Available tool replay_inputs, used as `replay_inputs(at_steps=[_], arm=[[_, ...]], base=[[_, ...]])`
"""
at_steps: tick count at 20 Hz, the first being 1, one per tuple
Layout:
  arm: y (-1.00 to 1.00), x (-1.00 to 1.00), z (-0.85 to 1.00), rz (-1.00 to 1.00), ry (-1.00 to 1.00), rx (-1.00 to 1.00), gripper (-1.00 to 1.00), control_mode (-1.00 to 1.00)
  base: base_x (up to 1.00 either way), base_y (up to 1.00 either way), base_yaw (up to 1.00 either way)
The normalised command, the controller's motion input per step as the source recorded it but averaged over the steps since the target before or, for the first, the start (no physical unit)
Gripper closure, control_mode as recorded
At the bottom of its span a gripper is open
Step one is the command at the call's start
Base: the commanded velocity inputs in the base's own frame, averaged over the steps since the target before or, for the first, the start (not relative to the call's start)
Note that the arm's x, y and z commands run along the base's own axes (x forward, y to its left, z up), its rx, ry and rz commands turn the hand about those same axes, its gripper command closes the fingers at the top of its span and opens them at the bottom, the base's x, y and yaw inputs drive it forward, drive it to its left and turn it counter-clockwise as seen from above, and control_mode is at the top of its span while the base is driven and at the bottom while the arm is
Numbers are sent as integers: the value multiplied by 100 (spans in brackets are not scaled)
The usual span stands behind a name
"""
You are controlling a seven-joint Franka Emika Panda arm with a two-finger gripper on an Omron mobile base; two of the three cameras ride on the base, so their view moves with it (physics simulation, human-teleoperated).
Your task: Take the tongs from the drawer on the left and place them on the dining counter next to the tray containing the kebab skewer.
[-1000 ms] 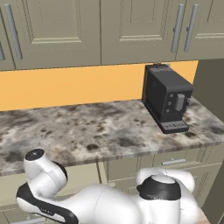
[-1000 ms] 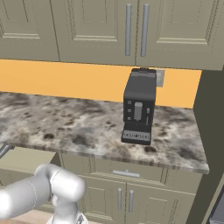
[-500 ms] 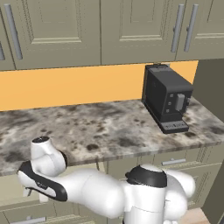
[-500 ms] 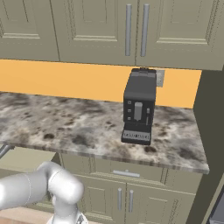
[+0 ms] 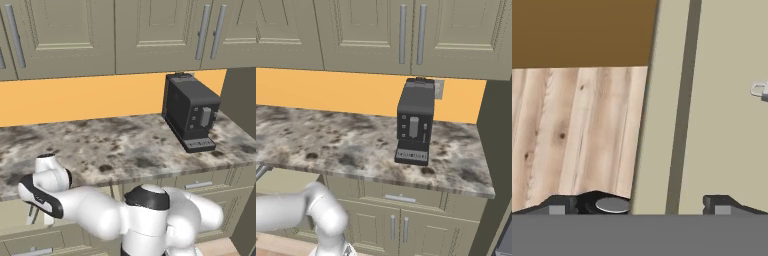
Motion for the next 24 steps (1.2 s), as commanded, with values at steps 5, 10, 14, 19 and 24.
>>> replay_inputs(at_steps=[5, 10, 14, 19, 24], arm=[[20, 6, -30, 0, 3, -2, -100, -100], [11, 17, -20, 0, 9, 0, -100, -100], [16, 1, -42, 0, 10, -1, -100, -100], [12, -10, -41, 0, 7, 0, -100, -100], [13, -46, -35, 0, 6, -1, -100, -100]], base=[[0, 0, 0], [0, 0, 0], [0, 0, 0], [0, 0, 0], [0, 0, 0]])
